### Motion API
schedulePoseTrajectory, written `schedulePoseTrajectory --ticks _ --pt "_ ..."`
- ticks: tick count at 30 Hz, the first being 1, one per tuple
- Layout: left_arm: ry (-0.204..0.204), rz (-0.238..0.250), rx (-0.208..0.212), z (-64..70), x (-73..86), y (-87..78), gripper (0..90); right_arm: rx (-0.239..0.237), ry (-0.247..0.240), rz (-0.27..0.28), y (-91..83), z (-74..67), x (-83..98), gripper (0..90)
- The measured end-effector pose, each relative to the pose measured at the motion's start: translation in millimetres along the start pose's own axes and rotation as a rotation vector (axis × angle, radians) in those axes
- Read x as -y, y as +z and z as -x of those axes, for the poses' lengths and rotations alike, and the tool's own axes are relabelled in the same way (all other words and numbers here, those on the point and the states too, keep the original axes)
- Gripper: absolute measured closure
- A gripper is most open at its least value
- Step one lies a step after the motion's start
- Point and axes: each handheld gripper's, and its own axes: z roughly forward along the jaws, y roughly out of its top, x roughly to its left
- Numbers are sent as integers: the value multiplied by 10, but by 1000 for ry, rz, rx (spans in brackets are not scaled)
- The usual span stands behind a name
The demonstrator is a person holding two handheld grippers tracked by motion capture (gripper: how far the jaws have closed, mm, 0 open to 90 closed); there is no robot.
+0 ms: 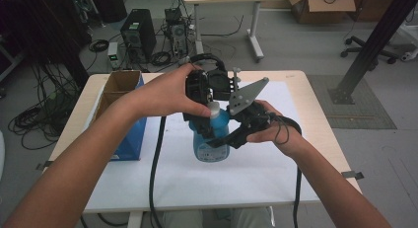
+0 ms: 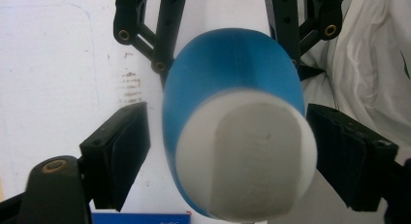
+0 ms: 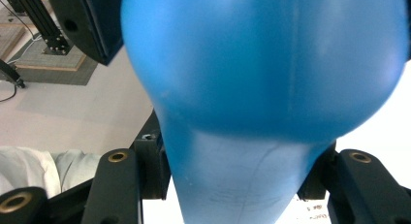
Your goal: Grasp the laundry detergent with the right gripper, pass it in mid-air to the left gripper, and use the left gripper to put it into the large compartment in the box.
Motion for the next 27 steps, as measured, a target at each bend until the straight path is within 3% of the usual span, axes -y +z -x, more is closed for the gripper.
schedulePoseTrajectory --ticks 8,16,24,27 --pt "11 0 4 2 -10 9 253 2 2 -3 7 1 9 438" --pt "9 -4 6 -4 -7 42 258 4 5 -3 10 3 10 438" --pt "16 6 5 -1 -5 41 367 1 -2 -1 23 10 19 437" --pt "16 11 2 1 -6 46 370 -3 0 0 23 11 23 437"
